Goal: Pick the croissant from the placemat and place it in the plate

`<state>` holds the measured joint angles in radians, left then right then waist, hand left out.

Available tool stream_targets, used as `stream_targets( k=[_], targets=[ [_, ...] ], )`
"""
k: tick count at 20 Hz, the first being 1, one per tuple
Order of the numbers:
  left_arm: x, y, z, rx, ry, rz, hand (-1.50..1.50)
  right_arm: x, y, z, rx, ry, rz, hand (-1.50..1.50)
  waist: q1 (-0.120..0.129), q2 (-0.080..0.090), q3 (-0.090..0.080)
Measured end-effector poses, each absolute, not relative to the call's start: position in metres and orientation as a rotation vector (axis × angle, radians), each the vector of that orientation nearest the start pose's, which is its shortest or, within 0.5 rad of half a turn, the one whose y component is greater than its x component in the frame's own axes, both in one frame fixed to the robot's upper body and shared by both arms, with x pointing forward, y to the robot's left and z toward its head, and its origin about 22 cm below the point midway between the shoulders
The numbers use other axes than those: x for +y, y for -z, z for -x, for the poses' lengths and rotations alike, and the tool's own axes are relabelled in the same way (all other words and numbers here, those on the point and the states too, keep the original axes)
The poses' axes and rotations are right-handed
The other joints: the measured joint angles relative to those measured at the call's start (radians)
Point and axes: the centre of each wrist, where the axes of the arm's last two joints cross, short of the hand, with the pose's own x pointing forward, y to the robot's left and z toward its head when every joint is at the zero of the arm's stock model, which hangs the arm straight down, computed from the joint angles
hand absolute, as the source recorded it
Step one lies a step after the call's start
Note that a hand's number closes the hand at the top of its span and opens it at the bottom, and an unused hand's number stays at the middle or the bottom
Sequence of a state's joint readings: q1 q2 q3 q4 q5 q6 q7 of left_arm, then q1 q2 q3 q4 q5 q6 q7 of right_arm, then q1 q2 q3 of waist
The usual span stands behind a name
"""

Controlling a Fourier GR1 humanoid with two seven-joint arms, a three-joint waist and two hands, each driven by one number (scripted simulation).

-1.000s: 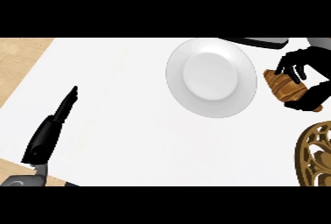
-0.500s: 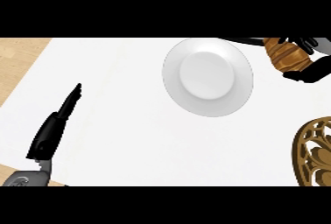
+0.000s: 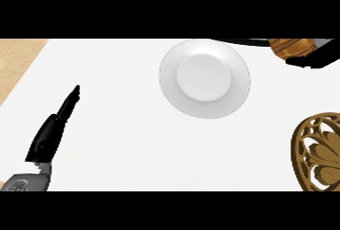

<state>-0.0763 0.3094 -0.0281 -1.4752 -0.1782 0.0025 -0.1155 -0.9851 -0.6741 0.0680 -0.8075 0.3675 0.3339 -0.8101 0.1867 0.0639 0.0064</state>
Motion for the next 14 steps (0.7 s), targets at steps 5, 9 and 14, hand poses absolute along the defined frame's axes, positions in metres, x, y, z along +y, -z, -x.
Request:
stream_targets(
  k=[5,9,14],
  targets=[
    [0.301,-0.014,-0.258,-1.602,0.414,-0.364,0.00,-0.309,-0.239,-0.440,-2.206,-1.316,0.186,1.50,-0.026,-0.013,-0.003],
    [0.303,-0.008,-0.254,-1.590,0.404,-0.379,0.00,-0.280,-0.240,-0.452,-2.205,-1.336,0.108,1.50,-0.044,-0.021,-0.005],
    [0.309,-0.005,-0.250,-1.576,0.379,-0.400,0.00,-0.235,-0.235,-0.465,-2.160,-1.390,-0.002,1.50,-0.075,-0.032,-0.006]
  ],
)
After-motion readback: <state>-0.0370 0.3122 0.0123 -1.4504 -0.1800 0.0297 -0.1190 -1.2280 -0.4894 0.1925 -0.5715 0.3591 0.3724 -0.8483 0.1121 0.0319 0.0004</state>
